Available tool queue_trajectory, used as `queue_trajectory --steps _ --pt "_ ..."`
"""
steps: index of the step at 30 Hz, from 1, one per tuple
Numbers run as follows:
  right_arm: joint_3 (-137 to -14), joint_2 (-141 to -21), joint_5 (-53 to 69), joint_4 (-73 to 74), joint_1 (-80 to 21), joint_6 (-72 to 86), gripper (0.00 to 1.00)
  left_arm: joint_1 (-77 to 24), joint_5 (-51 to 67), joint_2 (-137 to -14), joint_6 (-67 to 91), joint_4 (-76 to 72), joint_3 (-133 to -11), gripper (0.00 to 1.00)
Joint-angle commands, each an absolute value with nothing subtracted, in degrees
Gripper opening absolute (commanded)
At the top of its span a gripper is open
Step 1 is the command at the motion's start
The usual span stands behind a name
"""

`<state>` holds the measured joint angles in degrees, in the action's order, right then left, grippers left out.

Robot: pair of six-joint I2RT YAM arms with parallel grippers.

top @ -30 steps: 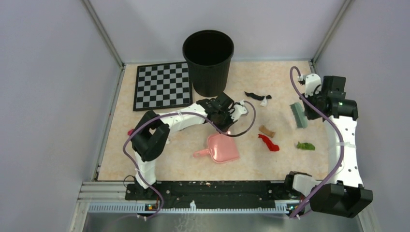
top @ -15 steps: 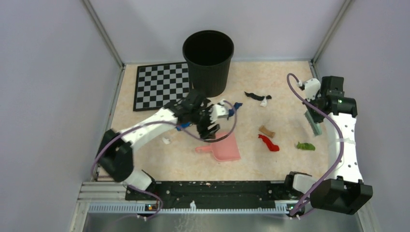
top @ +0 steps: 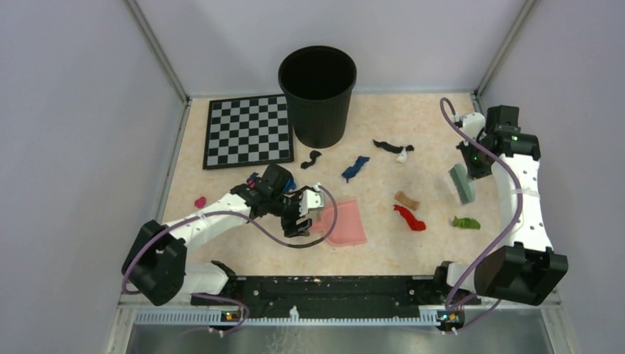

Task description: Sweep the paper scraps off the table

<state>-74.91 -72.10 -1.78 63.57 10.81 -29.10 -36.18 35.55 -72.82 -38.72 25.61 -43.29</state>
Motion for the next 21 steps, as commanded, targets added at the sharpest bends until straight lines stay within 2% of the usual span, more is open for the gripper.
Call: queue_trajectory --steps 1,8,12,15,18,21 --pt "-80.44 -73.41 2.28 63.17 11.43 -26.81 0.00 -35.01 39.59 -75.74 -40.81 20.00 -40.90 0.75" --pt "-81.42 -74.14 2.08 63.39 11.43 -26.46 0.00 -35.05 40.69 -80.73 -44.37 19.97 -40.76 0.66" --pt "-81.00 -73.35 -0.51 64.63 11.45 -25.66 0.00 -35.04 40.34 -83.37 -44.38 19.29 -42.19 0.51" --pt "-80.85 -72.72 -6.84 65.32 11.50 -24.83 0.00 -34.99 39.62 -84.10 -44.47 20.68 -43.89 0.38" --pt "-80.18 -71.91 -15.88 66.10 11.56 -25.65 0.00 -35.09 39.62 -83.46 -44.51 26.39 -48.06 0.27" --pt "-75.67 -69.07 -19.52 65.16 12.29 -29.16 0.00 -35.32 42.73 -82.60 -42.97 33.49 -52.69 0.19"
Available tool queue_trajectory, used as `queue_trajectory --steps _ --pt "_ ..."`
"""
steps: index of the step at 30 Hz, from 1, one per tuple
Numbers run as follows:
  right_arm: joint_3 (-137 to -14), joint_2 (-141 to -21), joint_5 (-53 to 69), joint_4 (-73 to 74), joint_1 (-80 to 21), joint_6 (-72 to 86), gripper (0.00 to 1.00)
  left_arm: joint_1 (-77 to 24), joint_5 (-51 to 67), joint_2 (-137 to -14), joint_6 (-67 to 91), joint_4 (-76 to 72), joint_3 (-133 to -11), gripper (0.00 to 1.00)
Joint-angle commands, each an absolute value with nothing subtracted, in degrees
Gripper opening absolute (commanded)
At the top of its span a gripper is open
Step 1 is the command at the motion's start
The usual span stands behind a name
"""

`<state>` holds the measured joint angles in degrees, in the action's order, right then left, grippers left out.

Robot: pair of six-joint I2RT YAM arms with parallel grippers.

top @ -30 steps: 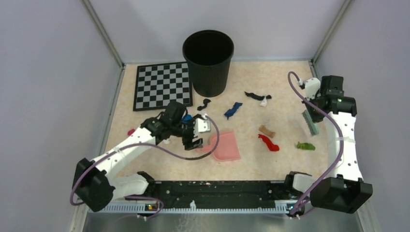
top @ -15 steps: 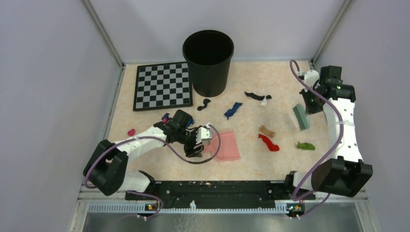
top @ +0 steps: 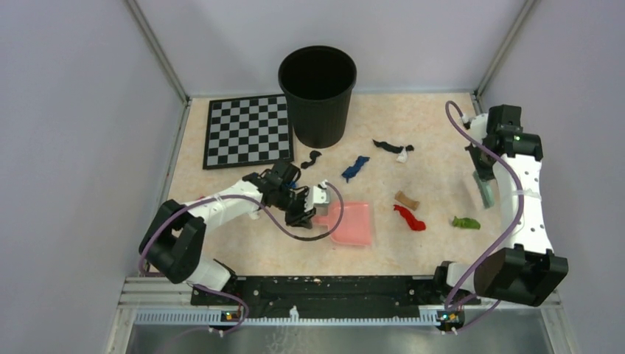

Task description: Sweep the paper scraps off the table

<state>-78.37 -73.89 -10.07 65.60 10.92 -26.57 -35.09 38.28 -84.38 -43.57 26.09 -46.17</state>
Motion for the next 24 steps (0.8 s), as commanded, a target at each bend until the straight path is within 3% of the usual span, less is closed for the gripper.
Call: queue_trajectory --steps 1,6,17,24 --pt "-73.08 -67.63 -20.36 63.67 12.52 -30.12 0.00 -35.68 43.35 -82.42 -42.60 35.38 -53.62 0.15" --pt "-65.24 -63.96 -22.43 61.55 12.57 -31.09 0.00 -38.79 39.67 -82.80 -39.82 39.53 -55.89 0.01" --pt "-63.96 -65.39 3.39 74.05 11.86 -29.97 0.00 -40.43 32.37 -87.81 -35.08 44.01 -61.15 0.00" --pt "-64.37 -65.28 15.36 79.59 0.61 -28.37 0.00 -40.42 29.34 -88.58 -36.65 43.08 -60.03 0.00"
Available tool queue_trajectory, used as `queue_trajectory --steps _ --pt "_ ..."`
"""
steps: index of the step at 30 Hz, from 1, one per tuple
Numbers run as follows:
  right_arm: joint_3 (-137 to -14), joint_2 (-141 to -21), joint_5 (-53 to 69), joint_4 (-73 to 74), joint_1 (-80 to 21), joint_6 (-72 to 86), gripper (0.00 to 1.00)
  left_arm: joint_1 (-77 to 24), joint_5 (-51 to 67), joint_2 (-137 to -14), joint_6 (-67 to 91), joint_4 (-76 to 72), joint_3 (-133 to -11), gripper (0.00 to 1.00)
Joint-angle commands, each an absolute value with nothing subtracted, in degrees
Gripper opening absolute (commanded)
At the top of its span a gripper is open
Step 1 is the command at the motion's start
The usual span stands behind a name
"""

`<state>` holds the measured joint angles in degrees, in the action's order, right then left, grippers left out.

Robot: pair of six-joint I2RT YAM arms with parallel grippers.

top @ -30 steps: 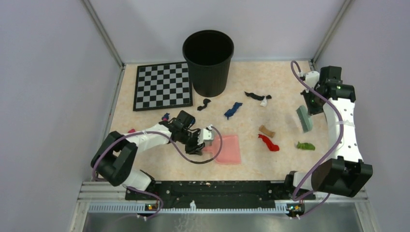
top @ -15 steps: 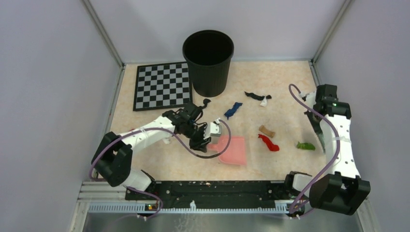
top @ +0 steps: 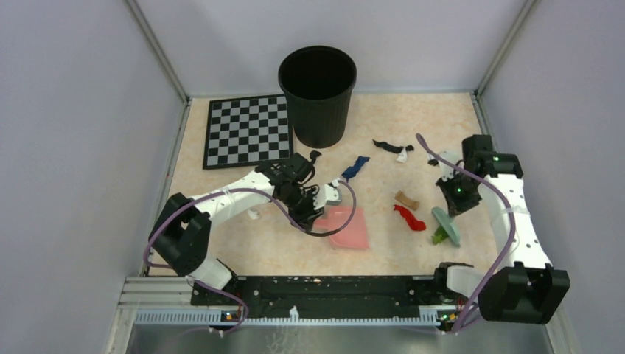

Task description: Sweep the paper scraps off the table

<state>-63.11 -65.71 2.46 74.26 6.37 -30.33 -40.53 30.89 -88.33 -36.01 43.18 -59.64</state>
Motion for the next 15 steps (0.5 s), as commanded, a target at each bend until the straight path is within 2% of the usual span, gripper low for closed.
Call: queue_trajectory --steps 1,15 --pt "-64.55 -65.64 16.51 79.03 -1.45 -27.41 0.00 -40.44 29.08 -88.47 -36.73 43.00 -59.91 0.00" --pt "-82.46 -83.65 37.25 75.87 -9.32 -24.19 0.00 -40.56 27.38 -87.97 -39.45 41.80 -57.24 0.00"
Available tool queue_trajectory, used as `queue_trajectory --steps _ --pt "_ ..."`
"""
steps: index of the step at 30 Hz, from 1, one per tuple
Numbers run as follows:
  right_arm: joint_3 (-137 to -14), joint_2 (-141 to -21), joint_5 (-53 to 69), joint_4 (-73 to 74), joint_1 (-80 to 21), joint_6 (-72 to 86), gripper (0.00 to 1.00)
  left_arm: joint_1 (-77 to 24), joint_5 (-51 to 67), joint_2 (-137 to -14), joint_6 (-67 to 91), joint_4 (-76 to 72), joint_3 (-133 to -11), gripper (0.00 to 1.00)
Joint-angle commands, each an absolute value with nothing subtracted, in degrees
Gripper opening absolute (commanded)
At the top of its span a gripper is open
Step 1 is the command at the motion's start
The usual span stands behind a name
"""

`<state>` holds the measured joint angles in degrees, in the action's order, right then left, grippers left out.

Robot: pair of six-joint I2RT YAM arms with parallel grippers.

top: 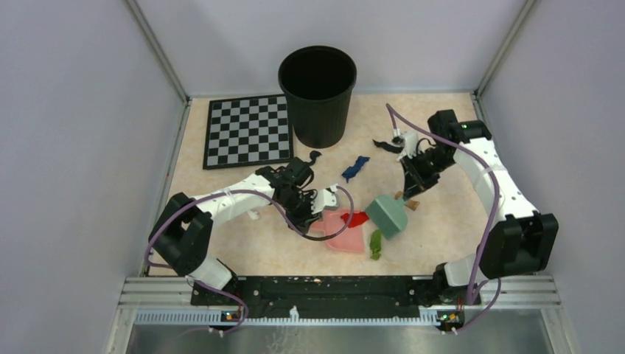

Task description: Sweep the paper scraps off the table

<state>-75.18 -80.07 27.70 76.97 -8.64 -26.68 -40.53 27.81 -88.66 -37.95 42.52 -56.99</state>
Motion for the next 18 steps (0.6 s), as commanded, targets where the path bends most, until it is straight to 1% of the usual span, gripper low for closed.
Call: queue_trajectory --steps 1,4,6,10,14,18 --pt "-84.79 -84.97 37.50 76.23 -9.32 -23.70 0.00 -40.53 27.00 -87.98 -39.43 42.16 -57.67 0.00" --pt "-91.54 -87.67 35.25 76.66 -9.28 -23.66 0.00 -40.52 25.52 -87.18 -40.40 43.89 -58.46 0.00" --pt "-93.49 -88.04 29.75 73.55 -9.32 -21.68 0.00 -40.46 24.19 -86.31 -41.20 45.11 -58.33 0.00" --pt "-93.01 -88.56 20.38 69.06 -9.39 -19.56 0.00 -40.18 21.99 -86.02 -41.63 47.64 -58.45 0.00" --pt "-91.15 -90.28 18.55 66.94 -10.43 -19.45 0.00 -40.00 22.08 -86.65 -40.01 47.42 -59.12 0.00" --pt "-90.67 -92.60 17.58 65.94 -15.51 -18.66 0.00 -40.10 23.26 -88.99 -36.87 45.35 -61.09 0.00"
